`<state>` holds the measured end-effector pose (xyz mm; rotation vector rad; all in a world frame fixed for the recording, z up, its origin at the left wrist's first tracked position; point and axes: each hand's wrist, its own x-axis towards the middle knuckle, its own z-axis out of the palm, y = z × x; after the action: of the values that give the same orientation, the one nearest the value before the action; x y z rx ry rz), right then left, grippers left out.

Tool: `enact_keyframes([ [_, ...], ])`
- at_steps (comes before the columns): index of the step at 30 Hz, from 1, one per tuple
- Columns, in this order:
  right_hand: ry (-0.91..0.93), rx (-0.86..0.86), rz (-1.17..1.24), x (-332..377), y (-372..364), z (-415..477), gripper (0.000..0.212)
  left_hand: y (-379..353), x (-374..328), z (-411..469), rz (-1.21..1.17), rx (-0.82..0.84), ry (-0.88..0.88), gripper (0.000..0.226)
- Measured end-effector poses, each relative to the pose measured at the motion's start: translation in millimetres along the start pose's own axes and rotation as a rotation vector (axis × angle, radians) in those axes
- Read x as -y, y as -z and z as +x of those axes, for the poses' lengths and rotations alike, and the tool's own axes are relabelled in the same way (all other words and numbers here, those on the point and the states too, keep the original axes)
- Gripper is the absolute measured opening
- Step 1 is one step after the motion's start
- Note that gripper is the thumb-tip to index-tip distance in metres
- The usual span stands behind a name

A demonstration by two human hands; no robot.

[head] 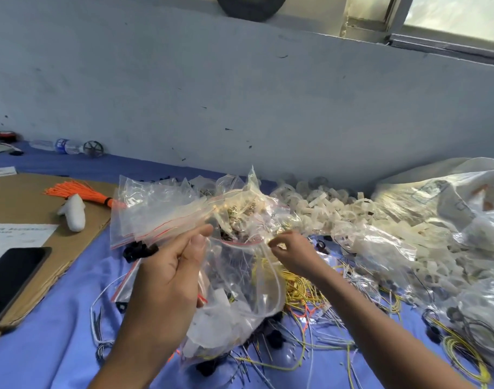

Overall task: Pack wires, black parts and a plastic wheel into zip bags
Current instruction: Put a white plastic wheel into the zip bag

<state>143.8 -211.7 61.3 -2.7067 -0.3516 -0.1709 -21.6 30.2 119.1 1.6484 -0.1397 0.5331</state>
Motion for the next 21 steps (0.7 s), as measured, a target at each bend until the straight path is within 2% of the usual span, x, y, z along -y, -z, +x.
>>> enact_keyframes([
  [4,0.042,-0.004,-0.203,7,-18,64,0.028,6,8,4,-0.05,-0.008,0.028,0.024],
  [8,0.027,0.12,-0.347,7,-24,99,0.039,7,6,1,-0.043,-0.015,0.05,0.03],
  [10,-0.006,0.075,-0.273,8,-20,106,0.041,10,6,2,-0.041,-0.024,0.06,0.031],
  [15,-0.014,-0.205,0.014,7,30,100,0.036,14,5,0,-0.074,0.026,0.108,0.033],
  [19,-0.061,-0.282,0.41,11,79,73,0.044,10,5,-1,-0.07,0.042,0.083,0.026],
  [21,-0.06,-0.289,0.57,15,101,54,0.046,6,3,-2,-0.051,0.053,0.066,0.031],
])
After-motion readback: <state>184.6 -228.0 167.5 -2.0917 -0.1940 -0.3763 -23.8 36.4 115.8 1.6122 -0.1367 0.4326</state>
